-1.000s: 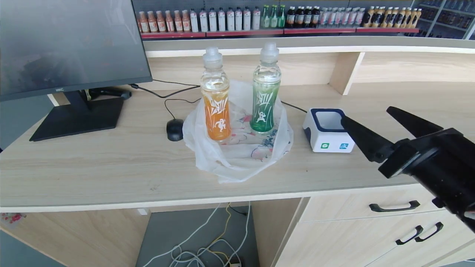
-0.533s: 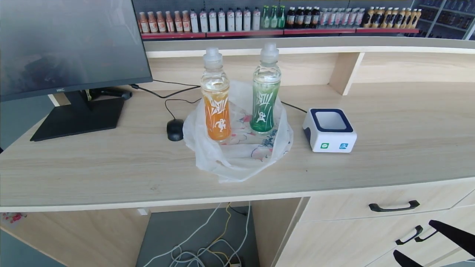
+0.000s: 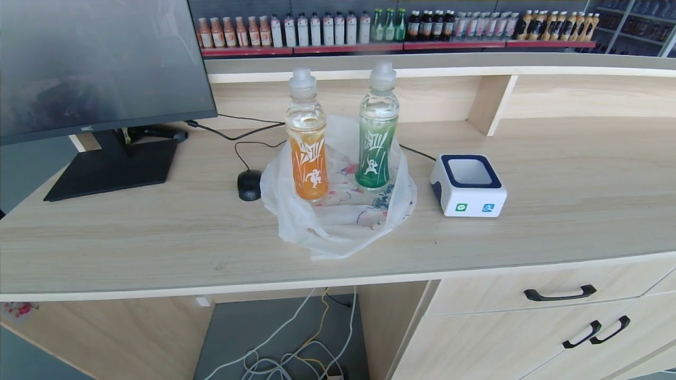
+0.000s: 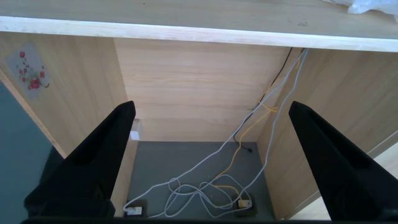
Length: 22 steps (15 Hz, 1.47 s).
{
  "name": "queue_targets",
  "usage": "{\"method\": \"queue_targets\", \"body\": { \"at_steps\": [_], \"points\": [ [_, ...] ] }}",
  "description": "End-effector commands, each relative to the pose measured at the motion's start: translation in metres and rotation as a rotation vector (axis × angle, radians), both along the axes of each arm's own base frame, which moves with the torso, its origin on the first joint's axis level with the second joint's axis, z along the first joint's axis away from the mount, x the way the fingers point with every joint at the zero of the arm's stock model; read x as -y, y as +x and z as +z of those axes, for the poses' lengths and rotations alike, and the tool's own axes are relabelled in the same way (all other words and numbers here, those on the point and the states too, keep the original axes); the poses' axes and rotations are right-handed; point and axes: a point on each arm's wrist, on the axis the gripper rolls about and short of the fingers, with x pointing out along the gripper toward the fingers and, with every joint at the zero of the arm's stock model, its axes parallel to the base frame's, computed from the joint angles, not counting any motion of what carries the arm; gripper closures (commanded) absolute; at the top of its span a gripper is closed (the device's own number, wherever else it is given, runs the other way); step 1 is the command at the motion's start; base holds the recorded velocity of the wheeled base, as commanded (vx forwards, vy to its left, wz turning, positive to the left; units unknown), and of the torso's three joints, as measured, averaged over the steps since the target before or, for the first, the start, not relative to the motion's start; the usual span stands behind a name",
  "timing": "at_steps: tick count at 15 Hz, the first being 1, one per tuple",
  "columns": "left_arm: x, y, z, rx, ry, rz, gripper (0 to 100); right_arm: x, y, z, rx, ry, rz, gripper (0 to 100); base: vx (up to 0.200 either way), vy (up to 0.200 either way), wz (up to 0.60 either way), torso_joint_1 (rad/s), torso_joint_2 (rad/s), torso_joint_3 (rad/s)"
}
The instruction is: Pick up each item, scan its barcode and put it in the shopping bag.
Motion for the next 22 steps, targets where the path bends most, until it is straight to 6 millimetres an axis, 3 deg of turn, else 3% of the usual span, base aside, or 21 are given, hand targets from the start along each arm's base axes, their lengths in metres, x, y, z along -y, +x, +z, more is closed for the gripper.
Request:
{"method": "queue_targets", "body": {
  "at_steps": [1,2,4,7,9,14,16,17,19,21,22],
  "points": [
    [0.000,0.000,0.000,0.000,0.000,0.000,0,0.002,-0.003,0.002,0.026,0.017,-0.077,0,0.000,0.000,0.00,0.000,0.00,0.000],
    [0.000,0.000,0.000,0.000,0.000,0.000,0,0.000,-0.003,0.002,0.015,0.004,-0.327,0,0.000,0.000,0.00,0.000,0.00,0.000],
    [0.000,0.000,0.000,0.000,0.000,0.000,0,-0.002,-0.005,0.002,0.030,0.010,-0.631,0,0.000,0.000,0.00,0.000,0.00,0.000],
    [0.000,0.000,0.000,0.000,0.000,0.000,0,-0.002,-0.013,0.000,0.131,0.067,-0.716,0,0.000,0.000,0.00,0.000,0.00,0.000],
    [0.000,0.000,0.000,0.000,0.000,0.000,0,0.001,-0.012,0.001,0.147,0.148,-0.882,0,0.000,0.000,0.00,0.000,0.00,0.000],
    [0.000,0.000,0.000,0.000,0.000,0.000,0,-0.003,-0.012,0.001,0.146,0.149,-0.685,0,0.000,0.000,0.00,0.000,0.00,0.000],
    [0.000,0.000,0.000,0.000,0.000,0.000,0,-0.008,-0.013,0.000,0.124,0.146,-0.455,0,0.000,0.000,0.00,0.000,0.00,0.000],
    [0.000,0.000,0.000,0.000,0.000,0.000,0,-0.009,-0.013,0.000,0.137,0.119,-0.419,0,0.000,0.000,0.00,0.000,0.00,0.000],
    [0.000,0.000,0.000,0.000,0.000,0.000,0,-0.007,-0.014,0.011,0.174,0.203,-0.507,0,0.000,0.000,0.00,0.000,0.00,0.000],
    [0.000,0.000,0.000,0.000,-0.002,0.000,0,-0.007,-0.013,0.016,0.289,0.173,-0.509,0,0.000,0.000,0.00,0.000,0.00,0.000],
    [0.000,0.000,0.000,0.000,0.000,0.000,0,-0.007,-0.013,0.010,0.239,0.153,-0.512,0,0.000,0.000,0.00,0.000,0.00,0.000]
  ]
}}
